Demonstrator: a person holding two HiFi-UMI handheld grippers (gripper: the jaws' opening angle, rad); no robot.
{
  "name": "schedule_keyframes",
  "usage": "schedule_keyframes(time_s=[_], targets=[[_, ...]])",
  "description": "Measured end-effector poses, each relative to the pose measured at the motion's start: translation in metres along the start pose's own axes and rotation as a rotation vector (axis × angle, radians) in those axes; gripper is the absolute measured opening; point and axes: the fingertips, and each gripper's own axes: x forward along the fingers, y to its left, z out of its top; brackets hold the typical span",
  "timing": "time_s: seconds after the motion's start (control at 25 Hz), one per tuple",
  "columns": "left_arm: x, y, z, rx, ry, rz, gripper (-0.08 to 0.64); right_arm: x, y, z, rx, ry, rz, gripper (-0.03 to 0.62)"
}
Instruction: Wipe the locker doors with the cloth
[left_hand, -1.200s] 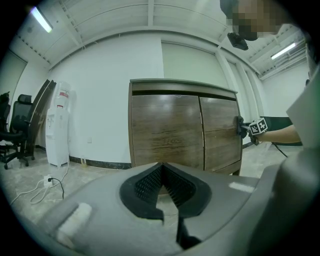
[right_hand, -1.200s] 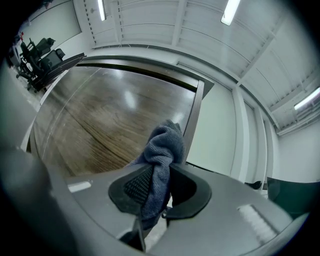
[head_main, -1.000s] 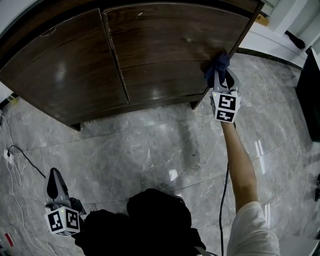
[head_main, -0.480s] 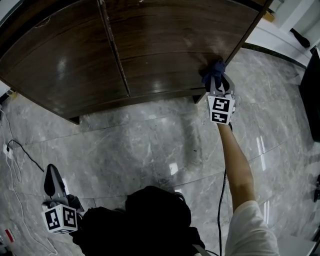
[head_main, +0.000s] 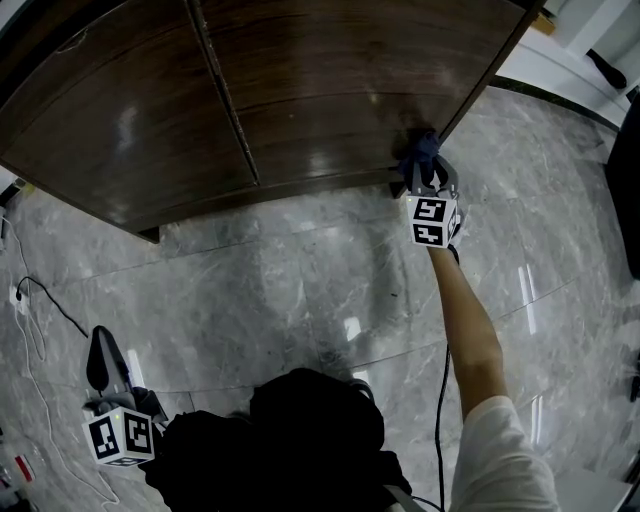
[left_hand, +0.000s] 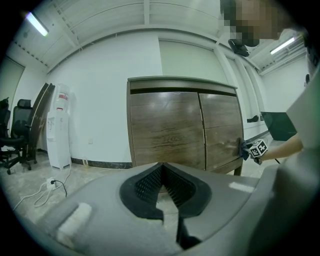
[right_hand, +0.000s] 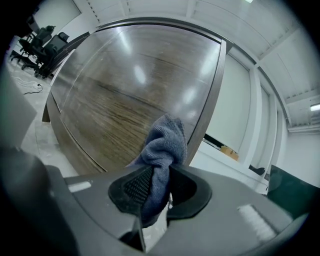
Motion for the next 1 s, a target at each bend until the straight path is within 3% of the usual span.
schedule_keyframes(time_s=[0.2, 0.52, 0.84, 1.0], targets=[[0.000, 0.000, -0.001, 0.003, 0.007, 0.008, 0.000, 0.008, 0.014, -0.024, 0.016, 0.061, 0.032, 0.072], [-0.004, 0.003, -0.002, -0.024, 0.014, 0.026, 0.000, -0.004, 0.039, -0.074, 0.074, 0.253, 0.130, 0.075], [0.009, 0.013, -0.017, -0.083, 0.010, 0.012, 0.000, -0.081, 0.032, -0.031, 0.177, 0.164, 0.148, 0.075], [0.016, 0.025, -0.012, -0.110, 0.012, 0.029, 0.000, -0.119, 0.018, 0.010, 0.203, 0.188, 0.201, 0.075]])
